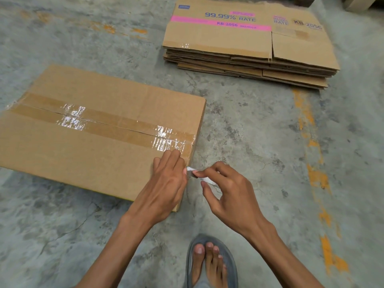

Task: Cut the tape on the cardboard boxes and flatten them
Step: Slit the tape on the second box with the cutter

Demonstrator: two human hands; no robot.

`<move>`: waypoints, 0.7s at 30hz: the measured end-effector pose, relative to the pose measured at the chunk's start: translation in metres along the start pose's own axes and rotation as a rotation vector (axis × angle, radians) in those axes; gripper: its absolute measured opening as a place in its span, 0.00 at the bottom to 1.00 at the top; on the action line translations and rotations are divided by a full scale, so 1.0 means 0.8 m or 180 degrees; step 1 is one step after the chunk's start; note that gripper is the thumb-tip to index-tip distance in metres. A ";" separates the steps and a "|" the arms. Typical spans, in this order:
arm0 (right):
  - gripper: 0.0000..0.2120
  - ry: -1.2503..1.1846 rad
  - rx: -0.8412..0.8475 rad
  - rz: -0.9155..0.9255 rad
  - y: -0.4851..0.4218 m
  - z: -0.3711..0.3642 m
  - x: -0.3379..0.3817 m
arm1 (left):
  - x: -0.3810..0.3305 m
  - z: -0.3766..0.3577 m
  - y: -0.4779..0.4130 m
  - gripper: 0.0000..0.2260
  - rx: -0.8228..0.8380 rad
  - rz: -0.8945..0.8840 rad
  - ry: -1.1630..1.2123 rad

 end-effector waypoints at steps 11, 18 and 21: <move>0.09 -0.0546 -0.0173 -0.0141 -0.021 -0.010 -0.008 | 0.001 0.002 -0.001 0.07 0.0061 -0.0060 -0.0099; 0.08 -0.0286 -0.0301 -0.0053 -0.014 -0.006 -0.016 | 0.049 0.041 -0.019 0.09 -0.0545 0.0664 -0.0135; 0.09 -0.0140 -0.0360 -0.0069 -0.013 -0.012 -0.016 | 0.088 0.028 -0.022 0.22 -0.0256 0.1046 -0.0419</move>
Point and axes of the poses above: each hand's wrist, its own y-axis away from the middle knuckle, its own z-axis out of the back of the hand, x = y × z, the point moved 7 cm from there along -y, towards the middle knuckle, and after that the axes turned 6 degrees about x, right-handed, at the moved point
